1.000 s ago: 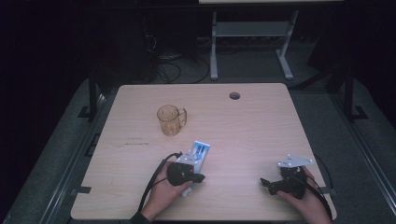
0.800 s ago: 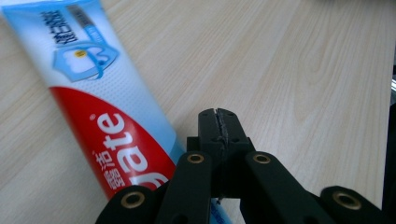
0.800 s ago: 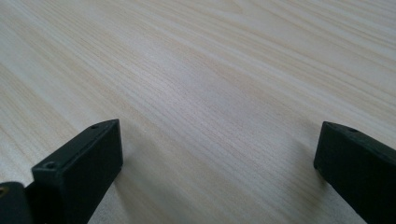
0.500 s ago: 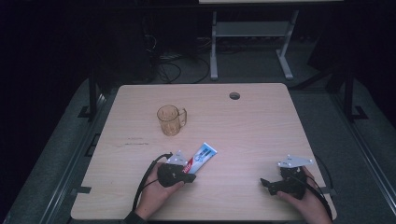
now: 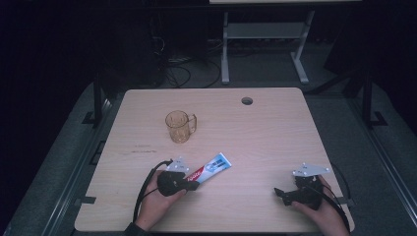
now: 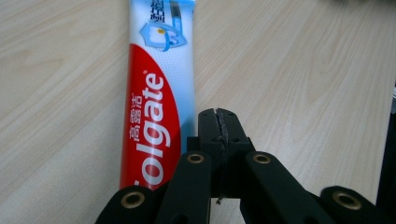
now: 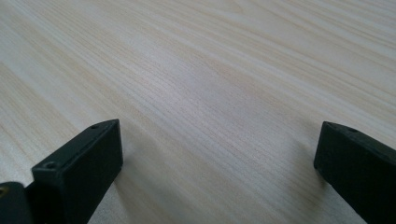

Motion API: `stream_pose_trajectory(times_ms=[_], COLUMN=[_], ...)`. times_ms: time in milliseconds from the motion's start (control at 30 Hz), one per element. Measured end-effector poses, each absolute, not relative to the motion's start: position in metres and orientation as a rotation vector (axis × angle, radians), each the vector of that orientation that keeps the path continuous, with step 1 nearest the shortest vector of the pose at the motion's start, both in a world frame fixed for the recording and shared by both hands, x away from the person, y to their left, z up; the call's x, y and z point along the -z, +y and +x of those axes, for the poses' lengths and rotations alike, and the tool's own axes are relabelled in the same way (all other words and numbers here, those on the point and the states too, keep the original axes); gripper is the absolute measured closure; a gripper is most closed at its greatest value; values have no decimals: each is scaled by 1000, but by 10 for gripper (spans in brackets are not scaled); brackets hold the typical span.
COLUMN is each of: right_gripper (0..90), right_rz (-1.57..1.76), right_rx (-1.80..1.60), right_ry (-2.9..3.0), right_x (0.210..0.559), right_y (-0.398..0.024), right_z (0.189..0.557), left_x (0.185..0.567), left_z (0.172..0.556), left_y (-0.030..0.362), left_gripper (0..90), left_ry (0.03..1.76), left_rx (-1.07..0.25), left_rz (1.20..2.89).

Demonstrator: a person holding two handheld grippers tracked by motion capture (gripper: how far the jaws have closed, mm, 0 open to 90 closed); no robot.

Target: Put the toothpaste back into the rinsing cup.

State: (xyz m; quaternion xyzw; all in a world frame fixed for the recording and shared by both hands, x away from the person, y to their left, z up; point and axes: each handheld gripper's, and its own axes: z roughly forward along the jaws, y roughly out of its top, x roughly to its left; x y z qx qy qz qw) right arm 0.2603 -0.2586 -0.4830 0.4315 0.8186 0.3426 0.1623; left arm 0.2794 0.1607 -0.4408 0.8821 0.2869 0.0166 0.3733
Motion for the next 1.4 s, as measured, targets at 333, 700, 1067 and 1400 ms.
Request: stream_pose_trajectory(times_ms=[333,700,1067,1400], right_gripper=[5,5,5,5], right_rz=[1232,1231,1231,1232], right_rx=[-978,-978,-978,-980], right_ry=[2335,2335,2336,2337], right_x=[483,483,483,483], right_y=[-259,-259,-259,-259], right_z=[260,260,260,260], left_x=[424,417,417,425], left_z=[287,305,324,336], left_y=[160,151,125,107], left_gripper=[820,559,435,403], left_ry=[710,719,686,691], left_rx=[-55,-54,-122,-142], left_rz=[2243,2280,2367,2411])
